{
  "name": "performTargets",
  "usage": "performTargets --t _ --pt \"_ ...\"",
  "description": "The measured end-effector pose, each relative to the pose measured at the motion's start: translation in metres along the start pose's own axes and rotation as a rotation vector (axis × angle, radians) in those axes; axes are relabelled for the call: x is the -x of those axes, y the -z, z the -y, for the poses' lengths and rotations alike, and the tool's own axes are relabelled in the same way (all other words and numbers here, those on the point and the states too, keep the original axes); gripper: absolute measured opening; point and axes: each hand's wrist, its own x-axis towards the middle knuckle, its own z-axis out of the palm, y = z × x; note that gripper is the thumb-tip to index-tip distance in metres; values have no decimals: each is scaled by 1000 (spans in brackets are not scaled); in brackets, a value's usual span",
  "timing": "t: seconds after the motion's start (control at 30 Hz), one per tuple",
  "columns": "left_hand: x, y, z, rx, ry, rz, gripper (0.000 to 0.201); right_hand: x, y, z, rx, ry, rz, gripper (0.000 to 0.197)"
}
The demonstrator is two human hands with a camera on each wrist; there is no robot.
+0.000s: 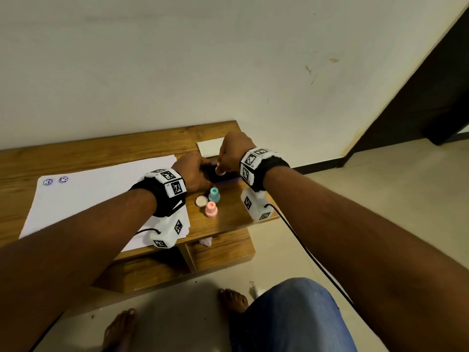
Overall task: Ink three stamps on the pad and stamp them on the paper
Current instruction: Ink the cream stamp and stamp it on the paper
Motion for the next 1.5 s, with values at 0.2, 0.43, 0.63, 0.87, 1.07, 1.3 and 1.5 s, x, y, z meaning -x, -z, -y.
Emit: performTargets --t 0.2,0.43,0.63,0.87,1.07,1.3,1.5 --pt "-3 0 1 4 25 20 54 -9 14 11 81 7 137 48" --pt "-5 -1 4 -18 11 42 49 -8 16 14 134 33 150 41" --pt "-6 -4 4 -35 -10 19 43 -1 12 9 146 61 60 39" --pt "-7 -4 2 -41 34 22 53 -5 5 9 149 60 53 44" --pt "-4 -2 0 -82 15 39 44 -6 7 9 123 39 61 41" --pt "14 19 -5 -42 29 -5 65 11 15 -4 -133 -24 -96 31" --pt "61 73 40 20 103 -110 58 25 46 11 -430 -54 -198 17"
